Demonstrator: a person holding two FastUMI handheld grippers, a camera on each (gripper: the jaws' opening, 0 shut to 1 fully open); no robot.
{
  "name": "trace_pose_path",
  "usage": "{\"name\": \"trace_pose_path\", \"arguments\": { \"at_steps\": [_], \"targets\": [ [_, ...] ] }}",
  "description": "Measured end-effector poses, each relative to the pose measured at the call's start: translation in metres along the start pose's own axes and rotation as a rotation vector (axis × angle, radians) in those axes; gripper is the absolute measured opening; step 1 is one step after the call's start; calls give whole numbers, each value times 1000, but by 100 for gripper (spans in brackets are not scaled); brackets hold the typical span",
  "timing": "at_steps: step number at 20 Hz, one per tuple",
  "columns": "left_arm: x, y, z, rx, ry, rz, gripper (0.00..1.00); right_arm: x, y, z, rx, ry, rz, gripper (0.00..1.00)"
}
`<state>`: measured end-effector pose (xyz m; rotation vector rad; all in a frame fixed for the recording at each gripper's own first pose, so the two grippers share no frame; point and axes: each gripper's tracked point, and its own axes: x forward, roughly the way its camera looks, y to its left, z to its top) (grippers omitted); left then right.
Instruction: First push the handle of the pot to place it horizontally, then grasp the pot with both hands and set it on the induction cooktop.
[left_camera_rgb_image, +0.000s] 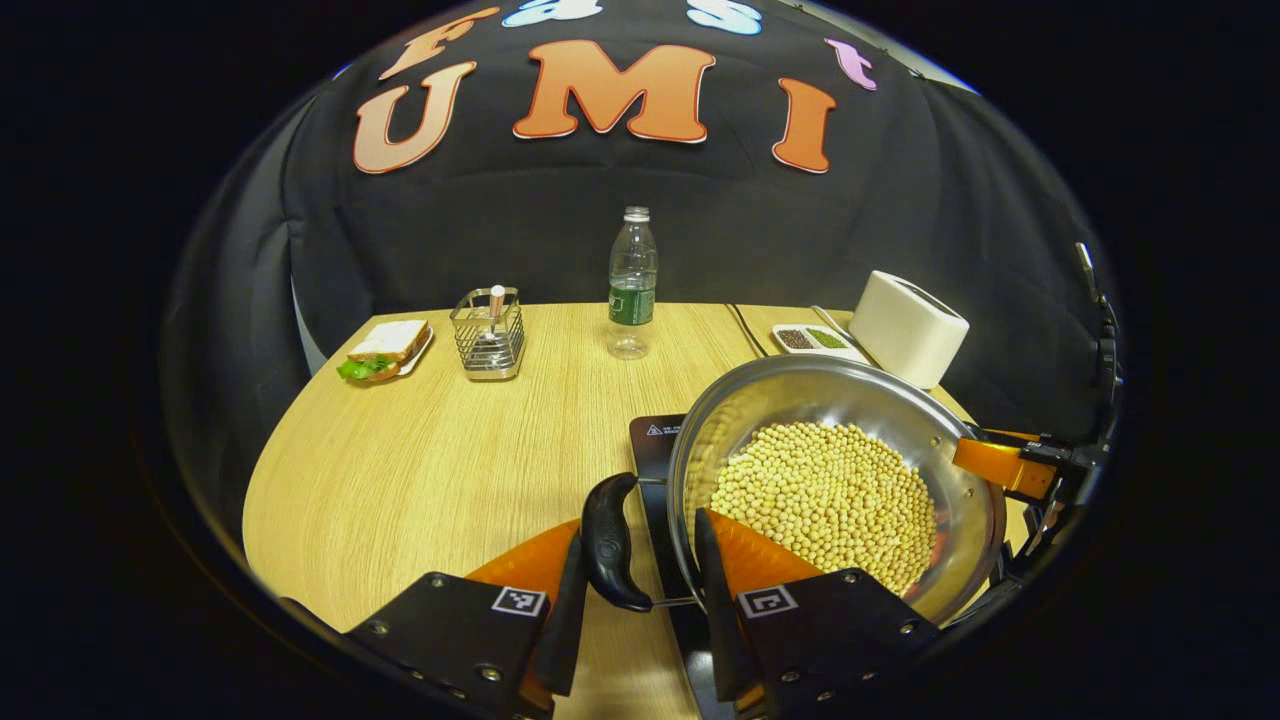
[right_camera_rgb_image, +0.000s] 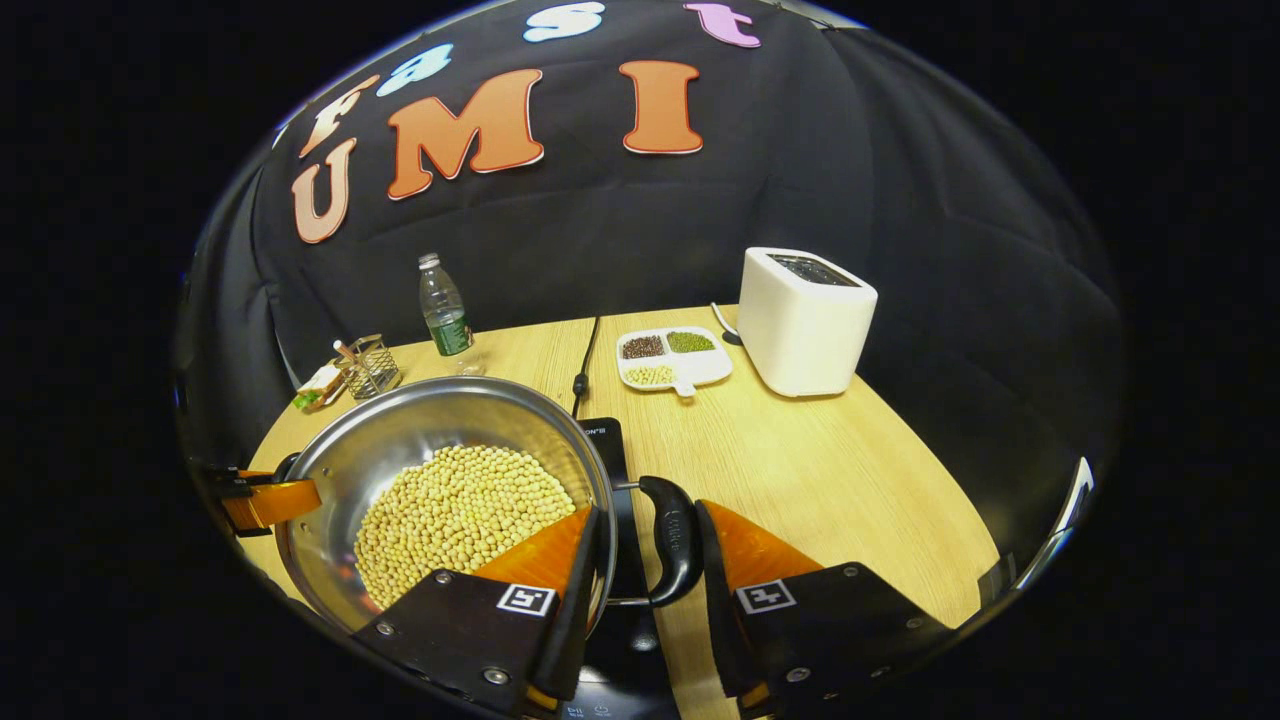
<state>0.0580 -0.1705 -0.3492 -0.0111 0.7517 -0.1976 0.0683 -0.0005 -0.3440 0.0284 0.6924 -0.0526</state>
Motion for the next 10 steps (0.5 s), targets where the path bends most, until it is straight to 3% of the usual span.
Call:
{"name": "trace_pose_path", "arguments": {
  "at_steps": [4, 6, 7, 8, 10],
  "targets": [
    [-2, 0, 2, -10, -7, -14, 55, 0, 0, 10, 19, -28, 10, 59],
    [-18, 3, 22, 32, -76, 12, 62, -9, -7, 26, 24, -72, -4, 66],
    [-29, 6, 37, 51, -120, 29, 65, -15, -9, 34, 25, -93, -8, 77],
    [-42, 7, 52, 61, -164, 43, 75, -23, -10, 43, 27, -116, -12, 93],
    [-70, 8, 81, 65, -253, 62, 75, -42, -12, 64, 21, -180, -18, 95]
  ]
}}
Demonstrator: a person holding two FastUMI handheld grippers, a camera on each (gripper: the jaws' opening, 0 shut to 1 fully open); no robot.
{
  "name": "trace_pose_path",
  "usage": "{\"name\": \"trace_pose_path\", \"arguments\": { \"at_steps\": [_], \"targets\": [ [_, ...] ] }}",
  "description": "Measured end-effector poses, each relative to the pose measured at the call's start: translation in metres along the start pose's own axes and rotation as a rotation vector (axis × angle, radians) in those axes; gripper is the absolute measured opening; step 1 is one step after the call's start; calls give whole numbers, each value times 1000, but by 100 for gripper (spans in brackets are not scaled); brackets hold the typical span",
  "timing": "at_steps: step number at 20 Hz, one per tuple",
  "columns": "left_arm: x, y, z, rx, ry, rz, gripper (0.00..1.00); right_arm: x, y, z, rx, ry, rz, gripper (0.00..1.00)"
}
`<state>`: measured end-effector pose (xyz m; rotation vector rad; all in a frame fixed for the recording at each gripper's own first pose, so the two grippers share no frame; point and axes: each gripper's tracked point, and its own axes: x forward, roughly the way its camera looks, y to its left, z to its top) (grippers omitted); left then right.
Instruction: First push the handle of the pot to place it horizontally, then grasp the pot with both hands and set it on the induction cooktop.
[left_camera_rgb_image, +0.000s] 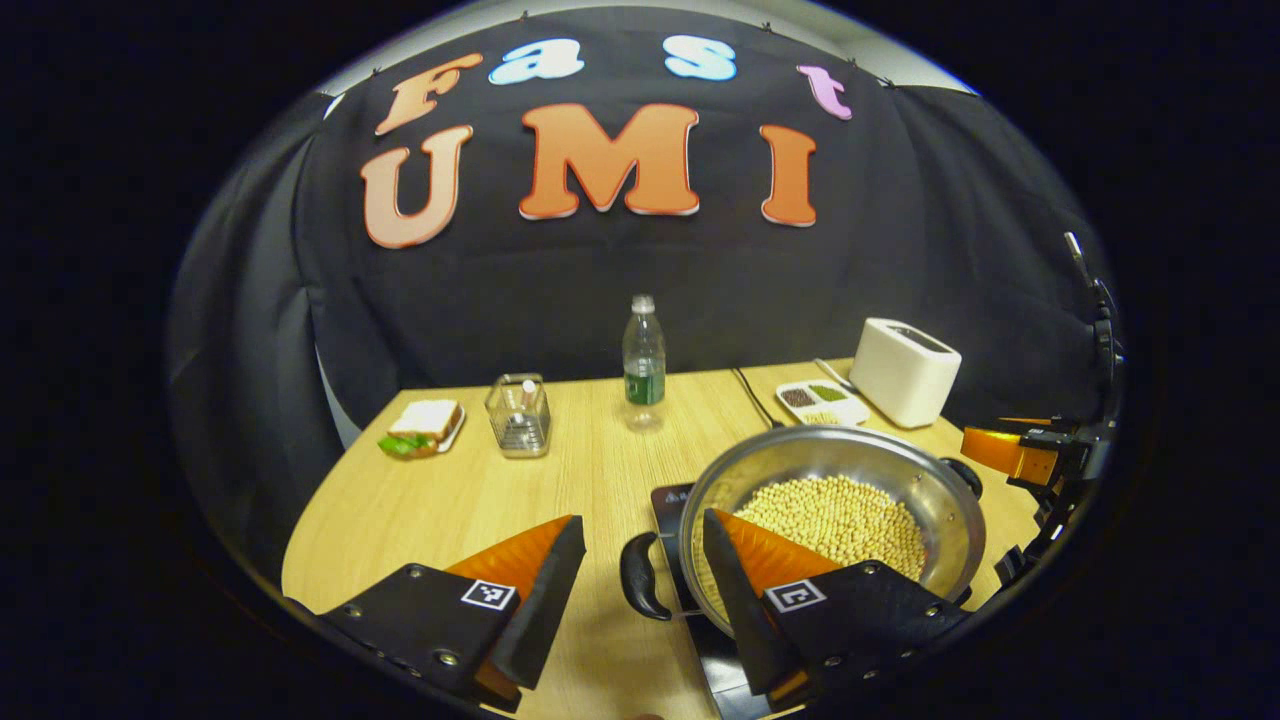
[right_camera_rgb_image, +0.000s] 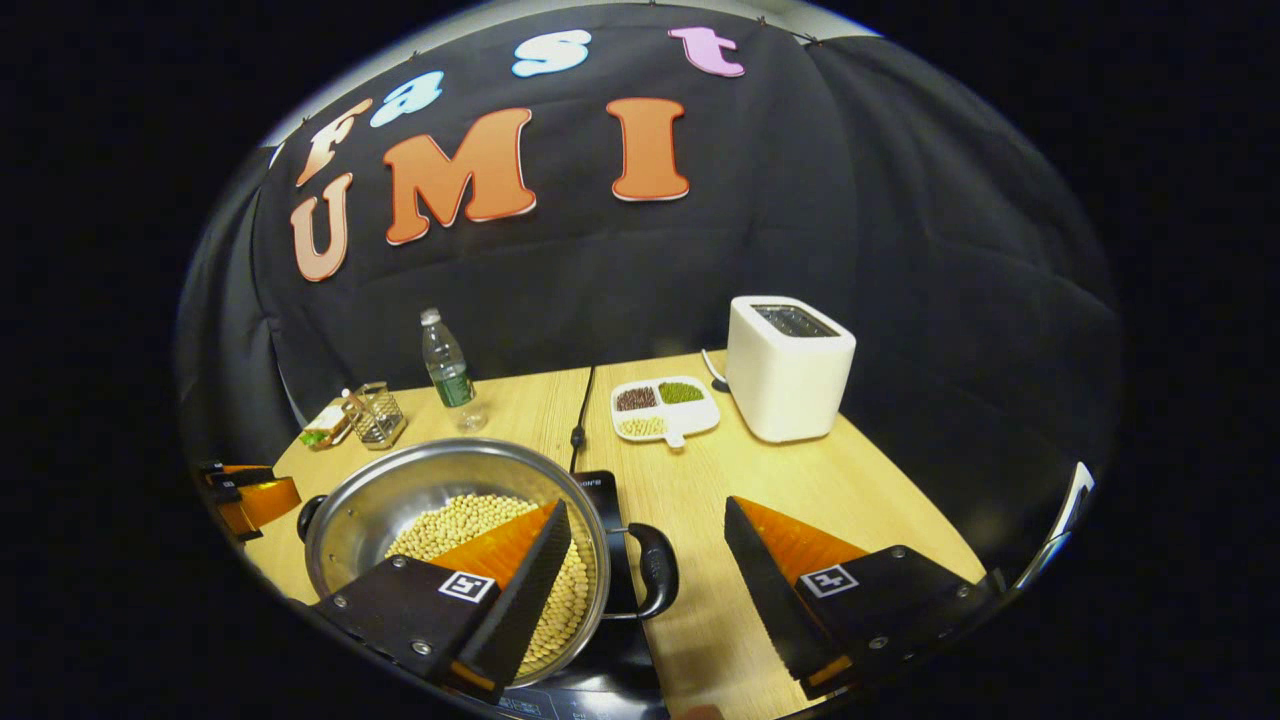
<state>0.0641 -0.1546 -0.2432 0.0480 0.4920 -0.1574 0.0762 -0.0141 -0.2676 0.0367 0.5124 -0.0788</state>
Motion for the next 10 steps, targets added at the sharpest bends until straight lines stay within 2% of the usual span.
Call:
{"name": "trace_pose_path", "arguments": {
  "at_steps": [2, 4, 5, 6, 7, 10],
  "targets": [
    [-24, 8, 34, 6, -98, 23, 77, -20, -1, 27, -13, -74, -2, 95],
    [-51, 19, 64, 7, -175, 48, 89, -44, 0, 55, -22, -147, 8, 95],
    [-64, 27, 75, 2, -198, 61, 89, -57, 3, 67, -25, -177, 25, 95],
    [-77, 36, 84, -5, -219, 82, 89, -72, 5, 79, -20, -208, 35, 100],
    [-90, 47, 97, -13, -254, 100, 88, -85, 4, 92, -11, -243, 40, 95],
    [-128, 73, 118, -14, -320, 131, 88, -123, 1, 116, -16, -313, 56, 95]
  ]
}}
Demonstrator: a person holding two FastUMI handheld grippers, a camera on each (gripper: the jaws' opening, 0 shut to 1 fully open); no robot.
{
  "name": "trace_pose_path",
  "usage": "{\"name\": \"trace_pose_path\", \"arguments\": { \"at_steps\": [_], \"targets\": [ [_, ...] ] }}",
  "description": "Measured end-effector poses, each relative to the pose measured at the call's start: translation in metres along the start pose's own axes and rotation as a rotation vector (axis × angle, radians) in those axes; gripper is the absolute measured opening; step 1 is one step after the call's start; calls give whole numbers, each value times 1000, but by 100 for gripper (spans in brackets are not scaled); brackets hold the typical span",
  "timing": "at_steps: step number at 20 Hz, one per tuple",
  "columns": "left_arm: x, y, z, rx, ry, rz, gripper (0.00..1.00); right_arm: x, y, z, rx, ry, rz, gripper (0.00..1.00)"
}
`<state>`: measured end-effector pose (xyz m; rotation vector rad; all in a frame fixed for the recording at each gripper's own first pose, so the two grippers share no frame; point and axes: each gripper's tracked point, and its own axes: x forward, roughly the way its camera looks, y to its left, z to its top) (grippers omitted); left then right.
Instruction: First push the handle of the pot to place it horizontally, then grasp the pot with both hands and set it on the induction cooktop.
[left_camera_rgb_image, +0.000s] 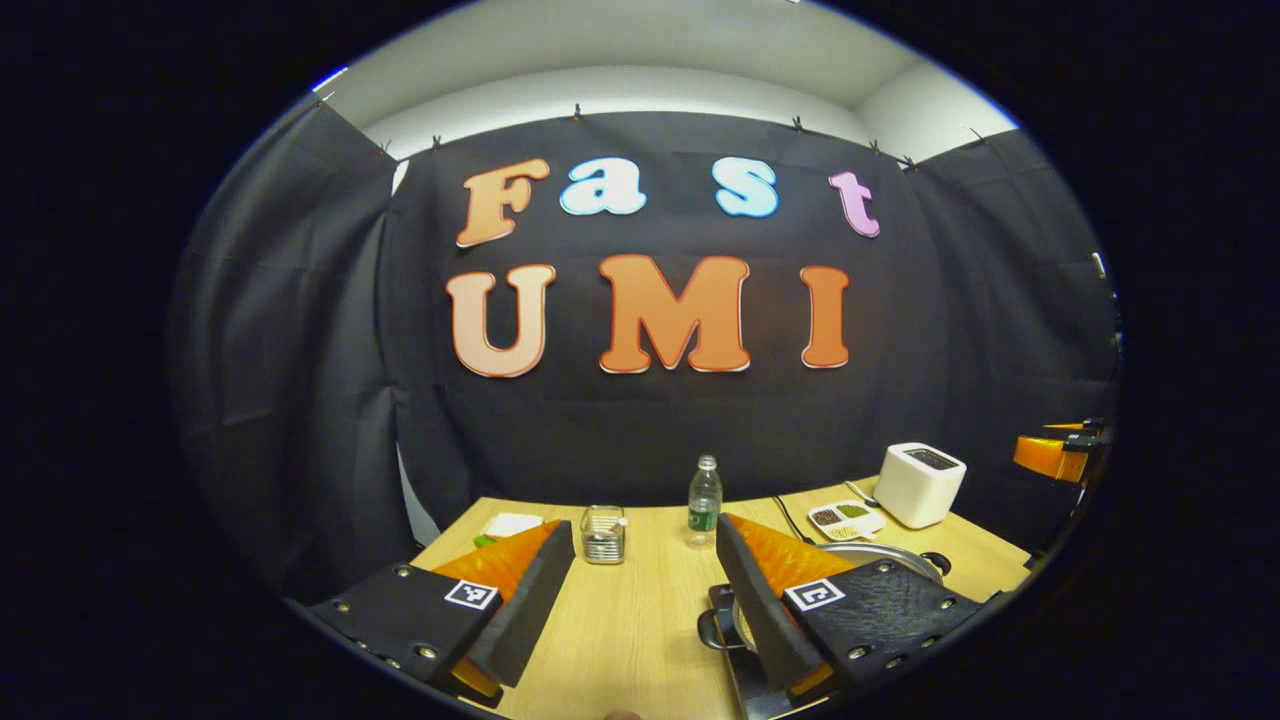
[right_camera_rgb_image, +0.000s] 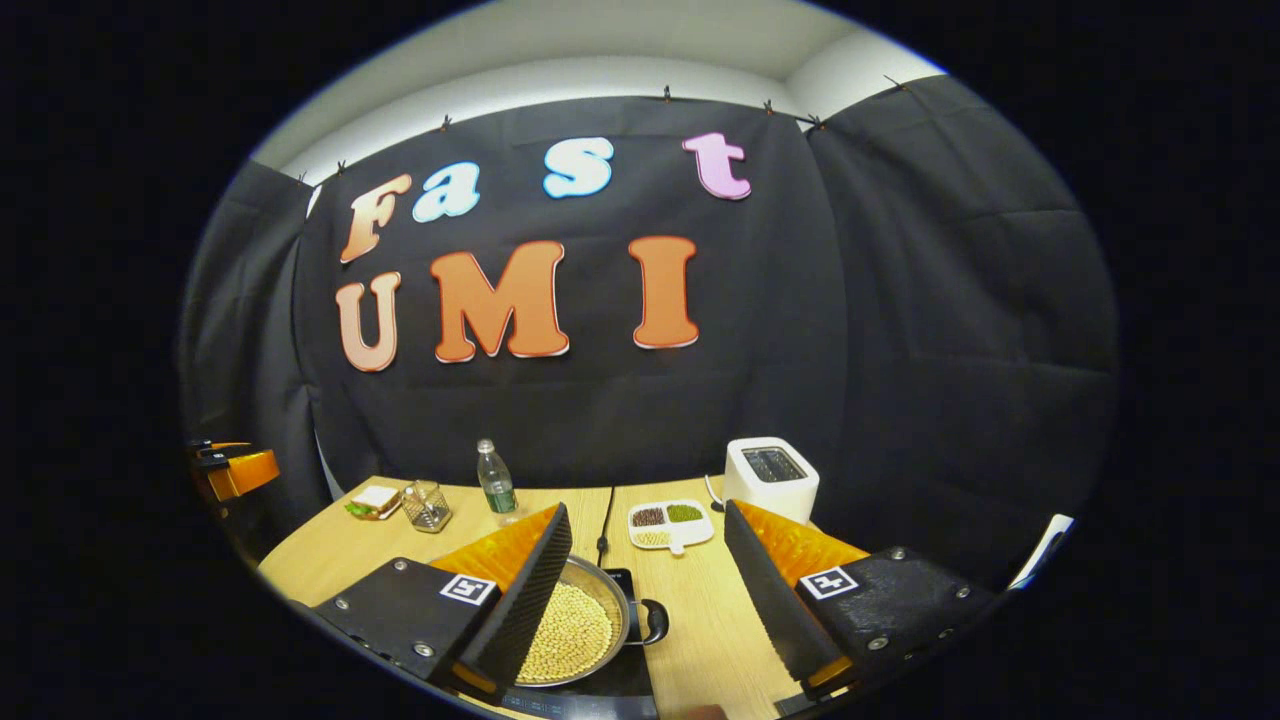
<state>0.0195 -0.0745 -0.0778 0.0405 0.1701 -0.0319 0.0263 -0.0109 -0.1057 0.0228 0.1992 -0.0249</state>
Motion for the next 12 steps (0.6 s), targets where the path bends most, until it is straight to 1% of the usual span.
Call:
{"name": "trace_pose_path", "arguments": {
  "at_steps": [2, 5, 7, 8, 9, 10, 12],
  "targets": [
    [-17, 16, 13, -13, -10, 1, 90, -20, -2, 19, -1, -31, 14, 95],
    [-43, 51, 37, -30, -55, 38, 88, -39, -17, 45, 8, -91, -16, 95],
    [-60, 66, 46, -36, -70, 35, 90, -51, -24, 56, 0, -116, -28, 95],
    [-67, 74, 50, -36, -74, 42, 89, -55, -27, 61, -9, -122, -31, 95],
    [-72, 85, 54, -32, -77, 58, 90, -58, -30, 65, -16, -131, -41, 95],
    [-76, 96, 60, -30, -86, 83, 88, -61, -34, 71, -21, -141, -51, 95],
    [-83, 113, 68, -25, -105, 125, 88, -69, -39, 78, -28, -161, -63, 95]
  ]
}}
